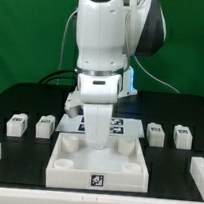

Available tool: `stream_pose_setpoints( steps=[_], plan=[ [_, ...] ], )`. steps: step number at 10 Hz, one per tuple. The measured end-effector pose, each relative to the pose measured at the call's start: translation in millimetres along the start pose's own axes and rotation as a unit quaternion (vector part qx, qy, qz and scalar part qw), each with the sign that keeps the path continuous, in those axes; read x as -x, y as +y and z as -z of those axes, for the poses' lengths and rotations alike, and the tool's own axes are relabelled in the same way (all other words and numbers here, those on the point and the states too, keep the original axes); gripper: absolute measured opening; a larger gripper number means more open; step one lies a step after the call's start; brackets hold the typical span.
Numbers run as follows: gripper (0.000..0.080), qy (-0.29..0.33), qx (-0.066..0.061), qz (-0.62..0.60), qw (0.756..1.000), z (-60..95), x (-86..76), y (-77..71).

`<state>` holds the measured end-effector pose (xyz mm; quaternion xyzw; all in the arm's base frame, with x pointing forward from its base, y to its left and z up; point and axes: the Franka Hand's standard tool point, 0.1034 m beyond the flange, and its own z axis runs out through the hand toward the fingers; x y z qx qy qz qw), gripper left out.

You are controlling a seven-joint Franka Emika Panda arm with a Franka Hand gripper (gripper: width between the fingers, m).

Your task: Assemble one leg

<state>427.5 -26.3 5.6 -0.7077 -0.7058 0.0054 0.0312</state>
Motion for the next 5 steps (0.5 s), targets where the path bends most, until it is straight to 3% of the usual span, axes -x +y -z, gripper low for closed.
stream_pose_setpoints(
  steps=[5],
  plan=[
    [0.0052, 0.000, 0.004, 0.000, 1.000, 0.7, 0.1, 1.7]
  ],
)
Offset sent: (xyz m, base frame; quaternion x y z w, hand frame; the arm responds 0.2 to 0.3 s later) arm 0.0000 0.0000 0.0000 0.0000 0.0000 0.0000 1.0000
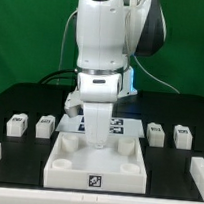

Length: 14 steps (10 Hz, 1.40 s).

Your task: Assemble one leg

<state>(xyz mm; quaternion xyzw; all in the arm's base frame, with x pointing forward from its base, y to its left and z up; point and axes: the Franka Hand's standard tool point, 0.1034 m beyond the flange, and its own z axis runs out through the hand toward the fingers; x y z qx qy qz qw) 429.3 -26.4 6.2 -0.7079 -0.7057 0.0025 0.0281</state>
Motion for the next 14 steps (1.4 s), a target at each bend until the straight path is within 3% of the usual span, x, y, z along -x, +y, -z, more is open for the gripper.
stream_pose_setpoints(
  steps=[2, 3, 7, 8, 10, 14],
  plan=[
    [0.0052, 0.001, 0.005, 0.000, 1.000, 0.3, -1.6, 2.0],
    [0.0052, 0.004, 0.016, 0.001, 1.000, 0.0, -9.8, 8.4],
    [0.0052, 0.021, 0.041, -0.003, 0.999, -0.3, -58.1, 52.8],
    [0.0052, 0.023, 0.040, -0.006, 0.999, -1.0, -66.4, 59.4],
    [0.0052, 0.023, 0.018, -0.006, 1.000, -1.4, -71.5, 60.5],
    [0.0052, 0.023, -0.002, -0.031, 0.999, -2.1, -92.3, 61.1]
  ],
)
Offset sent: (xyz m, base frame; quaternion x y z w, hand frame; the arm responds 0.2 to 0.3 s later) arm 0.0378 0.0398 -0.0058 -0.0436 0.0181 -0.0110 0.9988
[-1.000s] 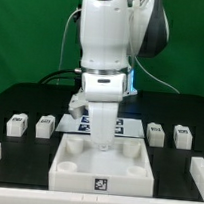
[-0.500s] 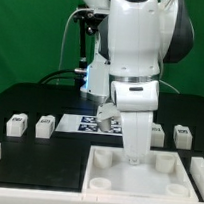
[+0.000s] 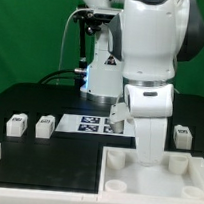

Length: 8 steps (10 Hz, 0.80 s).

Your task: Assemble one leg

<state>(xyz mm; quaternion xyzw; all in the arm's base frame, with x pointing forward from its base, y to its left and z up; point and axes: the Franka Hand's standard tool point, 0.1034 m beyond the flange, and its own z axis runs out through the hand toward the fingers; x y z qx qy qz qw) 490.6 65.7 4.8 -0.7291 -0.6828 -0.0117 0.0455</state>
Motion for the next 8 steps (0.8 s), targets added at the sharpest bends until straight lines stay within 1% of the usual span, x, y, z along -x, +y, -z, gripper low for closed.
stream_pose_setpoints(
  steps=[1, 3, 4, 5, 6, 7, 8],
  plan=[
    [0.0052, -0.002, -0.005, -0.005, 1.000, 0.2, -0.2, -0.1],
    [0.0055, -0.003, -0.006, -0.003, 1.000, 0.0, 0.2, -0.8],
    [0.0129, -0.003, -0.006, -0.004, 1.000, -0.4, 1.0, -0.9],
    [0.0264, -0.003, -0.005, -0.005, 1.000, -0.1, 1.1, -0.5],
    [0.0264, -0.003, -0.004, -0.005, 1.000, 0.4, 1.1, 0.2],
    [0.0464, -0.003, -0.003, -0.005, 1.000, 0.9, 1.1, 0.6],
    [0.0584, -0.002, -0.002, -0.005, 1.000, 1.3, 1.0, 1.2]
  ],
)
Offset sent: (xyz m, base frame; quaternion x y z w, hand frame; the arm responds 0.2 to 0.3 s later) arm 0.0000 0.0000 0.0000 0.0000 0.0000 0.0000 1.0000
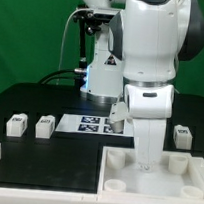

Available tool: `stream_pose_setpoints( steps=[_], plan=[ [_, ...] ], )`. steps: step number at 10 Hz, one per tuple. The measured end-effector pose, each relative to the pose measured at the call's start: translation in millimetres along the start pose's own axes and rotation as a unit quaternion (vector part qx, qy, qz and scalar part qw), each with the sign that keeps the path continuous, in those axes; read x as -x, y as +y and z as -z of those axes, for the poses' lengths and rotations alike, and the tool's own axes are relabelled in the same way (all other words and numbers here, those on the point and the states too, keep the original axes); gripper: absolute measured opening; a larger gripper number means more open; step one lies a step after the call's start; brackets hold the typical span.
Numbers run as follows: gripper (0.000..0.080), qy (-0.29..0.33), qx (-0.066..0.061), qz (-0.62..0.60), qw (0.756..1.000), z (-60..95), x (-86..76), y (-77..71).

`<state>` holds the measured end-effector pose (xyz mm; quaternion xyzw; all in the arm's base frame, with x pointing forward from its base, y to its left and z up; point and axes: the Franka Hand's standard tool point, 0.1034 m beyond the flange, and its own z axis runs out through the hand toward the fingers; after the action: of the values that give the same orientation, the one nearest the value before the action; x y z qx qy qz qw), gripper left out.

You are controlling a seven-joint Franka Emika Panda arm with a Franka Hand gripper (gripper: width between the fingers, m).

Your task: Assemble one leg

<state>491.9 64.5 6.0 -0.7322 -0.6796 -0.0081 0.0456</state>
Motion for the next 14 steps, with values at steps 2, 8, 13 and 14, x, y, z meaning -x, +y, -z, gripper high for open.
stream_pose_setpoints(
  steps=[2, 8, 13, 14],
  plan=[
    [0.0636, 0.000, 0.001, 0.000, 1.000, 0.3, 0.0, 0.5],
    [0.0649, -0.003, 0.001, -0.050, 0.999, 0.6, -10.7, -1.4],
    [0.0649, -0.006, 0.005, -0.060, 0.998, 16.3, -14.3, -1.0],
    [0.0649, -0.006, 0.005, -0.060, 0.998, 16.2, -14.1, -1.1]
  ],
)
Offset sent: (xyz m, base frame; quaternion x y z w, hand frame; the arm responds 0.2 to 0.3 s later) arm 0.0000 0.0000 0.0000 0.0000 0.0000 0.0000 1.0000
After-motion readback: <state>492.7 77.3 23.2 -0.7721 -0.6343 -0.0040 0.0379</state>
